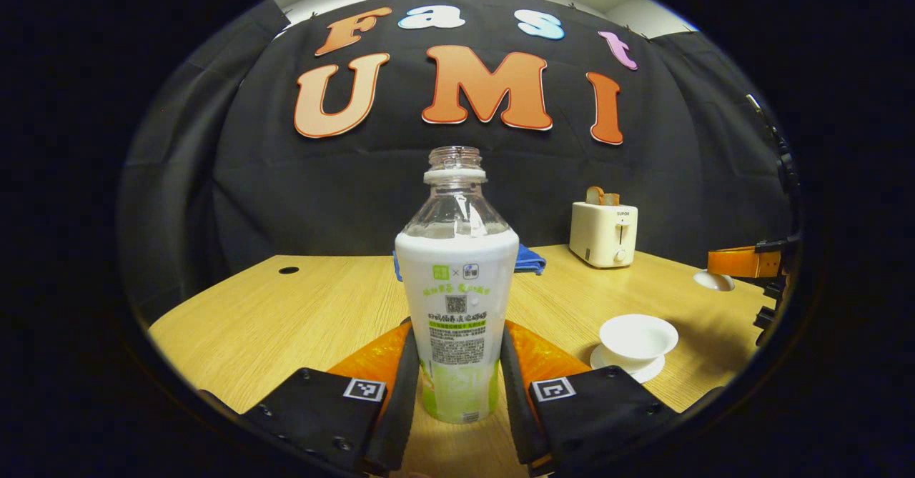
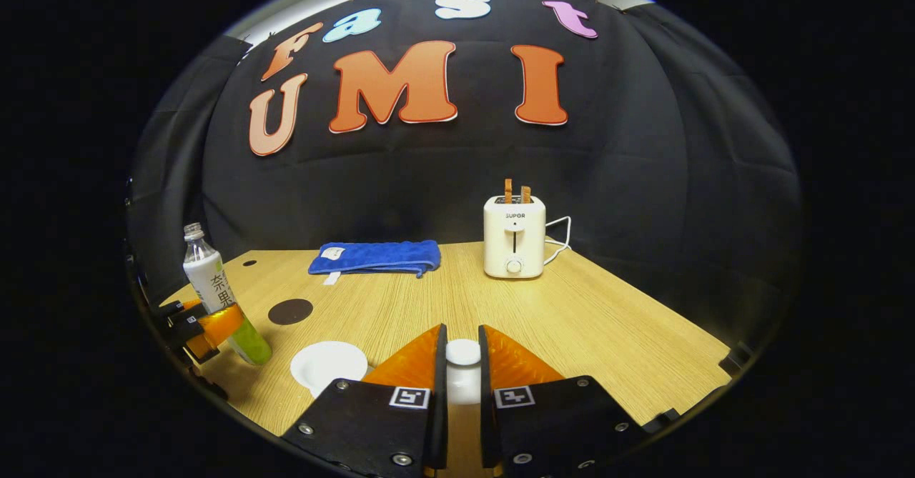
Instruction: Open the teacup lid with one hand, grasp the water bottle and pour water into the teacup with the other hand; after pouring, place the water bottle on the coaster and then close the teacup lid.
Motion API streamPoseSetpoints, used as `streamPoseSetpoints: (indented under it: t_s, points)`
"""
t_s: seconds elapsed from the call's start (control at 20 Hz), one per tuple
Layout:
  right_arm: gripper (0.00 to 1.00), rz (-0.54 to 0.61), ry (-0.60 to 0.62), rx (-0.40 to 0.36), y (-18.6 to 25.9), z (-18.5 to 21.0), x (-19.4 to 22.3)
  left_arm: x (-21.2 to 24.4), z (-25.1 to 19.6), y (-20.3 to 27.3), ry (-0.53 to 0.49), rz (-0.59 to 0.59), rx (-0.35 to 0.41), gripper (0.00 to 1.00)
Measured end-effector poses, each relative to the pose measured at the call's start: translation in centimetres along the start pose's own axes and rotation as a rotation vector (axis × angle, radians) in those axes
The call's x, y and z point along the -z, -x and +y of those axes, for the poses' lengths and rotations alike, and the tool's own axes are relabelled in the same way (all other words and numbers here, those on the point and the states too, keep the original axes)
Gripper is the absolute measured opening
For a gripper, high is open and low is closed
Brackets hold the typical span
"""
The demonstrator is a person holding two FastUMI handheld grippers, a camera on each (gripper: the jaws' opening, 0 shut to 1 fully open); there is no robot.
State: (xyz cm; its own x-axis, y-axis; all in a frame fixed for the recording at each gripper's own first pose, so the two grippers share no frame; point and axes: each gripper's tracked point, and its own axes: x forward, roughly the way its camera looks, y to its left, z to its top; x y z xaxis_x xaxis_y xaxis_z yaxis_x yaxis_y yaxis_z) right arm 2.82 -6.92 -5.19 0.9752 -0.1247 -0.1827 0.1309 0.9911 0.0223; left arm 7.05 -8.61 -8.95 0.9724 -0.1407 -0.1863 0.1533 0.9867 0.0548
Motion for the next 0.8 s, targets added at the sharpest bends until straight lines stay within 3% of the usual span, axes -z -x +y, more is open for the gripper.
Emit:
streamPoseSetpoints:
  t_s: [0.3,0.35,0.4,0.6,0.8]
  points:
    - [0.18,0.0,-0.003,0.002,0.2,-0.2,0.0,-2.4,1.2,1.5,-0.095,-0.002,0.019,0.59]
    - [0.14,0.0,-0.005,0.003,0.3,-0.3,0.0,-2.8,1.3,1.6,-0.127,0.003,0.018,0.6]
    - [0.18,-0.001,-0.006,0.005,0.3,-0.3,-0.1,-3.0,1.4,1.8,-0.167,0.007,0.014,0.6]
    - [0.18,-0.004,-0.013,0.015,0.4,-0.9,-0.2,-2.9,0.6,1.7,-0.316,0.032,0.027,0.59]
    - [0.18,0.007,-0.03,0.027,0.4,-1.5,0.1,-2.8,-0.7,1.5,-0.554,0.029,0.028,0.58]
